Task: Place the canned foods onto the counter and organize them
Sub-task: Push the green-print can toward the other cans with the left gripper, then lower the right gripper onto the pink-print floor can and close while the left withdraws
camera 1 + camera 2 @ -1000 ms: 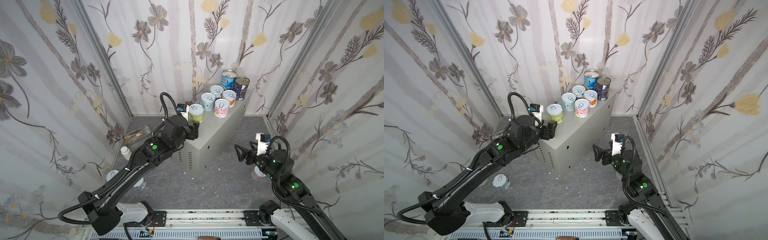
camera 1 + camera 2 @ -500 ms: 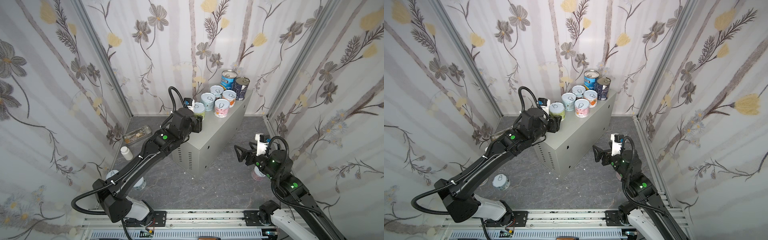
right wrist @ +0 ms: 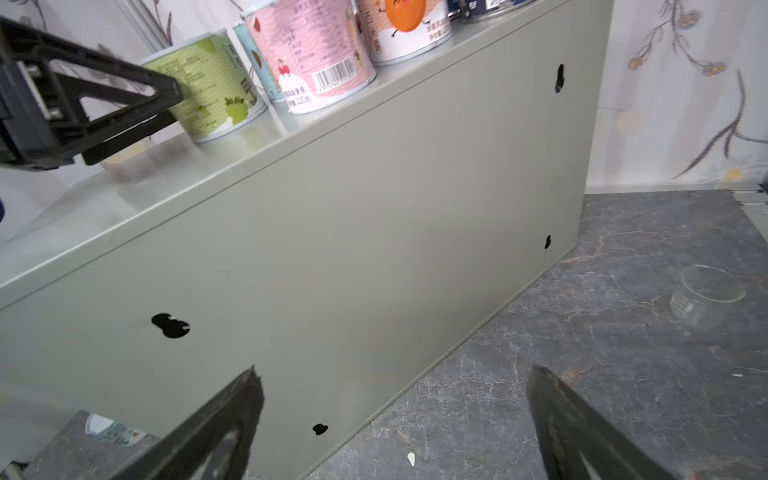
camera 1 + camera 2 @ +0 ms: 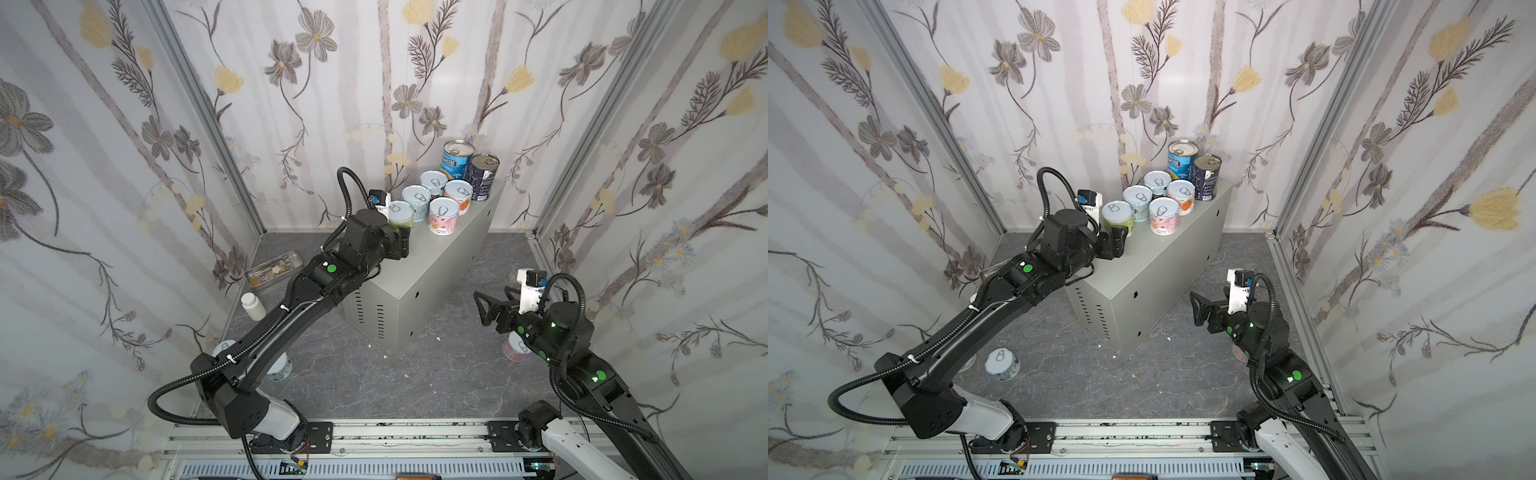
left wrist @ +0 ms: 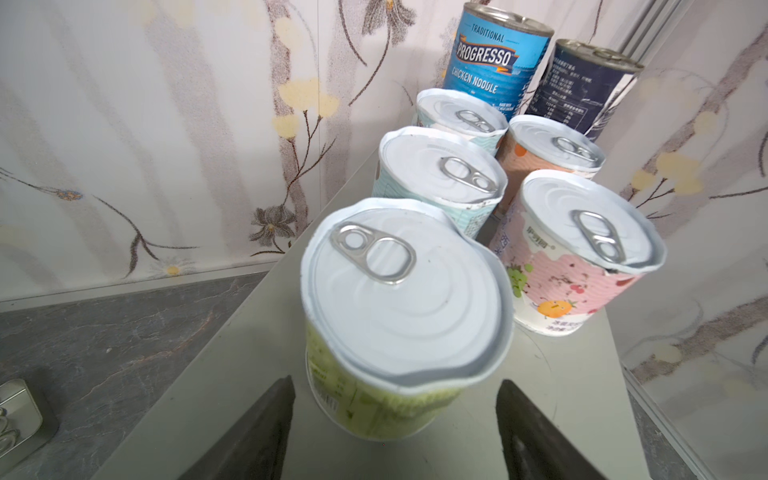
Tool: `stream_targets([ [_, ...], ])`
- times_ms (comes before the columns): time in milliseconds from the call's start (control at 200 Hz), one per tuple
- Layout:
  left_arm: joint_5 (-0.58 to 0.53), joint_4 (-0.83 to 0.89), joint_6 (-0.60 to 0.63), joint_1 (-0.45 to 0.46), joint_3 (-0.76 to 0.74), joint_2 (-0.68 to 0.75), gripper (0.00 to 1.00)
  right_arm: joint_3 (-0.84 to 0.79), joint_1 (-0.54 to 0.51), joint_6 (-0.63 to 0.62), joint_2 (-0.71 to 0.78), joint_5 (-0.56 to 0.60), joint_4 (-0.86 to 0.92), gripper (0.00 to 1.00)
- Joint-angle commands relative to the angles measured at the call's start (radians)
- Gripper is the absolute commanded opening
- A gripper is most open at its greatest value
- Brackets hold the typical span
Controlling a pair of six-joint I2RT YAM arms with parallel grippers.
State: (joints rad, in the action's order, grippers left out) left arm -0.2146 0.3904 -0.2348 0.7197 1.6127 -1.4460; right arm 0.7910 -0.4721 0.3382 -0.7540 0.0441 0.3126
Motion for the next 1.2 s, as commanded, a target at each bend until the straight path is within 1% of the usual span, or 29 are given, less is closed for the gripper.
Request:
stream_targets([
  [0, 0.002, -0.041, -0.001, 0.001, -0.028, 0.064, 0.84, 0.041, 0.0, 0.072, 0.0, 0.155, 0.139, 1.0],
  [135, -0.011, -0.042, -0.001, 0.001, -0.098, 0.172, 0.88, 0.063, 0.0, 0.134, -0.016, 0.282, 0.266, 1.0],
  [315, -0.038, -0.042, -0.013, -0.01, -0.217, 0.324, 0.93, 0.038, 0.002, 0.246, -0.03, 0.413, 0.356, 1.0],
  [375, -0.04, -0.042, -0.019, -0.022, -0.257, 0.366, 0.95, 0.028, 0.011, 0.269, -0.043, 0.438, 0.375, 1.0],
  [480, -0.023, -0.041, -0.037, -0.062, -0.326, 0.437, 0.98, 0.0, 0.047, 0.29, -0.047, 0.442, 0.38, 1.0],
  [620, 0.102, -0.041, -0.102, -0.206, -0.439, 0.526, 1.0, -0.045, 0.129, 0.303, -0.044, 0.407, 0.367, 1.0],
  [739, 0.173, -0.038, -0.133, -0.321, -0.512, 0.579, 1.0, -0.084, 0.199, 0.302, -0.062, 0.362, 0.358, 1.0],
  [854, 0.217, -0.035, -0.162, -0.418, -0.576, 0.612, 1.0, -0.09, 0.247, 0.313, -0.09, 0.361, 0.359, 1.0],
  [954, 0.282, -0.035, -0.208, -0.537, -0.633, 0.629, 1.0, -0.113, 0.303, 0.325, -0.115, 0.35, 0.335, 1.0],
  [1049, 0.341, -0.037, -0.26, -0.641, -0.693, 0.621, 1.0, -0.132, 0.363, 0.339, -0.159, 0.309, 0.316, 1.0],
  [1124, 0.373, -0.053, -0.296, -0.689, -0.748, 0.619, 1.0, -0.147, 0.397, 0.353, -0.192, 0.285, 0.301, 1.0],
  [1194, 0.369, -0.085, -0.324, -0.696, -0.809, 0.635, 1.0, -0.168, 0.415, 0.364, -0.215, 0.269, 0.276, 1.0],
])
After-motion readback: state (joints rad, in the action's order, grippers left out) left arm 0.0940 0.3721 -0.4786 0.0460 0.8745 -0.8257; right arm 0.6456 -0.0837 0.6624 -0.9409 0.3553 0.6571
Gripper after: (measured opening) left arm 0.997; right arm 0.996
